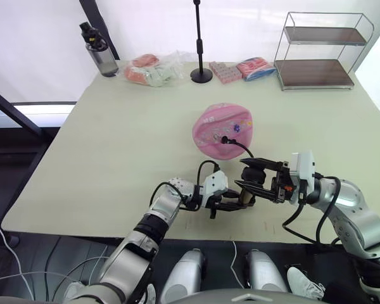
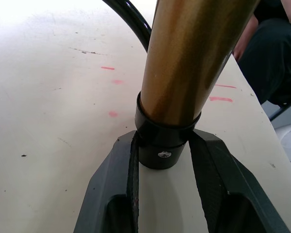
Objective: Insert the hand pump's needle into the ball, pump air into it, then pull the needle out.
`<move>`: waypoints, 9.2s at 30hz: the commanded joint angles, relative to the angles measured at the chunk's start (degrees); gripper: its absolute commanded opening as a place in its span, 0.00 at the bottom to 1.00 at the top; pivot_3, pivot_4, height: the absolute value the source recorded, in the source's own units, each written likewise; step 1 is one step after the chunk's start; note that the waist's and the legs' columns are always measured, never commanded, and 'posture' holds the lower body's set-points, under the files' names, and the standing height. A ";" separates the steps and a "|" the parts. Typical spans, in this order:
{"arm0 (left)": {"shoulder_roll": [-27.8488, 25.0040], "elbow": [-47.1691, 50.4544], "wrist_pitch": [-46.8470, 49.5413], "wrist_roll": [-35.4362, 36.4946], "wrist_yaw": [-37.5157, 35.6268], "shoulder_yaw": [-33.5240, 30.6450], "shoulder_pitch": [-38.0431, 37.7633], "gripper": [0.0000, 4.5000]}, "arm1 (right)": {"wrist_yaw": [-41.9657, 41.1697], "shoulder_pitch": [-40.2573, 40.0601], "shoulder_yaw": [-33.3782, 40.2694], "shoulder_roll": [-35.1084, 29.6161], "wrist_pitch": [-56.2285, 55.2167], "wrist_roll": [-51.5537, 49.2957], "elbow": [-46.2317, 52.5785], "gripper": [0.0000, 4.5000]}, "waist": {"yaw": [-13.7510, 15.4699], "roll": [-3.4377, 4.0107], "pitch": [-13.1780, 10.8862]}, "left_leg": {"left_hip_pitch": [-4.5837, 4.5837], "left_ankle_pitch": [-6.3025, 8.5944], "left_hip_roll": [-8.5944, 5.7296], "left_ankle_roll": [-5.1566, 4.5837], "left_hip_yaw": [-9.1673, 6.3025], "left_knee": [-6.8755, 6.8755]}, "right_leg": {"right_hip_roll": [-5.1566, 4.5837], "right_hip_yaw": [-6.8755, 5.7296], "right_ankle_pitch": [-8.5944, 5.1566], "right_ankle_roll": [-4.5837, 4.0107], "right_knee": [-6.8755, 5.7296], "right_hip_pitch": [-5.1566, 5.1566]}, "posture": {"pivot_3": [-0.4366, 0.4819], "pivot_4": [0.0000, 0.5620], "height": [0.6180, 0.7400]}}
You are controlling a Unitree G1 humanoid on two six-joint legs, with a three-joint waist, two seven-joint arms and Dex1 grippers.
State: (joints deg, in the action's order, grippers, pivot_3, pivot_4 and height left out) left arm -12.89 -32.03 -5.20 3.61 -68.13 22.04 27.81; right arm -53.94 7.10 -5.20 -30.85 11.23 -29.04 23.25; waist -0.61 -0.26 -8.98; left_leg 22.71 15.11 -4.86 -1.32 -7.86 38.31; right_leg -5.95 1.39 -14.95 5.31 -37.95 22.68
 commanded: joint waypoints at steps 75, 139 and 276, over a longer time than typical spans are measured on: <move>0.68 0.86 4.61 -7.02 5.51 4.85 -2.94 0.24 | 6.92 14.77 20.77 -14.38 20.43 -26.65 10.40 0.45 | 0.15 -0.05 0.07 | -0.03 0.02 -0.01 -0.03 -0.03 0.00 | -0.04 -0.04 0.00 0.00 0.04 -0.08 | 0.48 0.27 0.96; 6.22 -7.75 -1.50 -9.50 9.71 6.88 2.41 0.24 | 8.04 12.02 28.42 -20.58 25.26 -36.38 13.86 0.45 | 1.46 -0.10 0.04 | 0.09 0.03 -0.02 -0.05 -0.02 0.02 | -0.07 -0.09 0.00 0.01 0.13 -0.08 | 0.48 0.27 0.96; 5.56 -13.16 -6.87 -11.91 9.05 7.65 2.01 0.24 | 8.07 2.51 20.55 -17.22 24.22 -26.62 5.85 0.45 | 1.44 -1.37 1.08 | -0.97 1.15 -0.70 -1.75 1.42 -0.01 | -0.88 1.29 0.40 1.13 1.27 -0.40 | 0.48 0.27 0.96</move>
State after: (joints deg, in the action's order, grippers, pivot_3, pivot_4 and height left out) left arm -5.66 -41.27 -14.40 -4.38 -58.93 27.56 31.60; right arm -46.09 11.31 17.80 -48.55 36.03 -61.03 30.37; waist 0.83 -1.63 -7.91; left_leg 21.74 16.26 -5.60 -3.08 -6.44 38.33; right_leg -6.87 2.68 -14.53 6.48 -36.68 22.32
